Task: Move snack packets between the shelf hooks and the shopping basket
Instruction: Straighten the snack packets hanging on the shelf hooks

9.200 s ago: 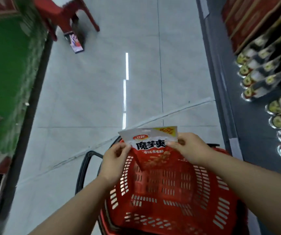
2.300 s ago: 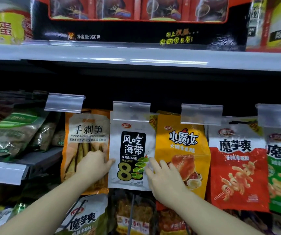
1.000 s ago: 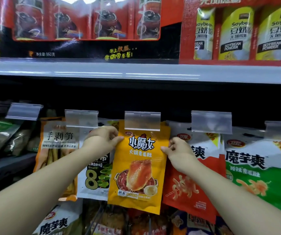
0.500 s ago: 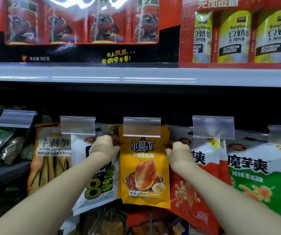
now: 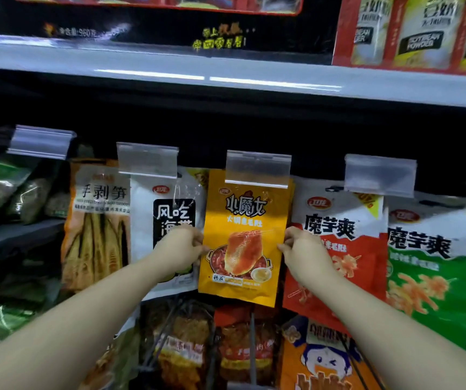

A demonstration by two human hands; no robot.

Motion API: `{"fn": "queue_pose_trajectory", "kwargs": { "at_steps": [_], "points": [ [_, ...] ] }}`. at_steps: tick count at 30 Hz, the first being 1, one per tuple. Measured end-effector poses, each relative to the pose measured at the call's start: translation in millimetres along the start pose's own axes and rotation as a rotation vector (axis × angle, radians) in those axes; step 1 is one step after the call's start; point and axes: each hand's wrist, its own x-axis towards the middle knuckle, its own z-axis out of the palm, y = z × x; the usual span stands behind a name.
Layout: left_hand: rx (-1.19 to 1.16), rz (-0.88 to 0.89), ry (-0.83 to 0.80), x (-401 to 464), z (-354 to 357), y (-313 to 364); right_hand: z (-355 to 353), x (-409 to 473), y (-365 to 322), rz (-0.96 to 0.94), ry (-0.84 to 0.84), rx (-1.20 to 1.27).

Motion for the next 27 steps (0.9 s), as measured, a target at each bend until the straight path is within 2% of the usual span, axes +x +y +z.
{"fn": "queue_pose_trajectory", "kwargs": {
  "at_steps": [7,11,16,18,22,24,27],
  "points": [
    [0.236,0.057,0.095,-11,3,-2,-1,-6,-1,-0.023,0.025,-0.066],
    [0.515,0.116,0.177,-22,-5,0,-10,-20,-7,-0.110,0.029,-0.296],
    [0.718,0.210,0.190,-33,-12,-4,-15,-44,-6,-0.297,0.075,-0.530],
    [0.756,0.289,0.202,-37,-13,-5,-17,-53,-2,-0.330,0.063,-0.614],
    [0.810,0.688,0.304,-43,-7,-5,-29,-72,11,-0.309,0.046,-0.720],
    [0.801,0.753,0.307,-41,-3,1,-41,-81,19,-0.229,0.008,-0.778],
    [0.739,0.761,0.297,-44,4,22,-64,-93,32,-0.151,0.076,-0.788]
  ]
}}
